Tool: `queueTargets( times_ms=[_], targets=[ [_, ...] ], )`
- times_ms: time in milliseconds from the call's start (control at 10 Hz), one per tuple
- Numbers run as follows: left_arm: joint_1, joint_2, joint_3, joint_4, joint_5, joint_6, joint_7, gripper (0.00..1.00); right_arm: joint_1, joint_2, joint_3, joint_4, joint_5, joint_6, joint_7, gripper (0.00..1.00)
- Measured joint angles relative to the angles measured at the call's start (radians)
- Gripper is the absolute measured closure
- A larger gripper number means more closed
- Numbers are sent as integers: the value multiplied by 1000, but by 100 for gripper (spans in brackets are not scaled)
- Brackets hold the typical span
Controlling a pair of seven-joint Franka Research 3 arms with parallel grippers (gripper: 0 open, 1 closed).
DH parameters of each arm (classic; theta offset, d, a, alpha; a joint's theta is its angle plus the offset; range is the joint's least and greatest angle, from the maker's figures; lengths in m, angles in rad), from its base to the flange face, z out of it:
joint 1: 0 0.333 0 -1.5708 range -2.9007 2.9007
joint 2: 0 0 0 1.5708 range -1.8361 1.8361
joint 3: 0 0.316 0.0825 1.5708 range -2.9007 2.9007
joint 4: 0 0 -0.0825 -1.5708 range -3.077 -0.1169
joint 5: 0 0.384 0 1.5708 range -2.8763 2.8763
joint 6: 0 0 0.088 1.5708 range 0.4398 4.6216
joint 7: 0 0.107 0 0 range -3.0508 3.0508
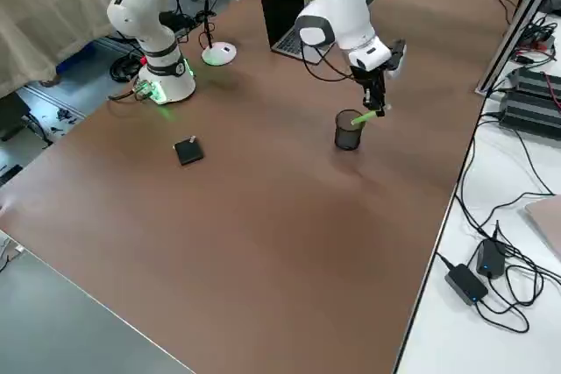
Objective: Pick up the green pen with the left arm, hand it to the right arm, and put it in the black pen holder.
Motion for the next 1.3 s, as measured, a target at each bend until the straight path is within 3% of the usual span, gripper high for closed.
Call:
queueTargets(
  times_ms=[800, 1300],
  targets=[
    [7, 21, 3, 5, 0, 0, 1, 0, 0, 25, 1, -1, 0, 4, -1, 81],
    [9, 31, 2, 7, 0, 0, 1, 0, -2, 25, 0, -1, 0, 70, 0, 82]
  ],
)
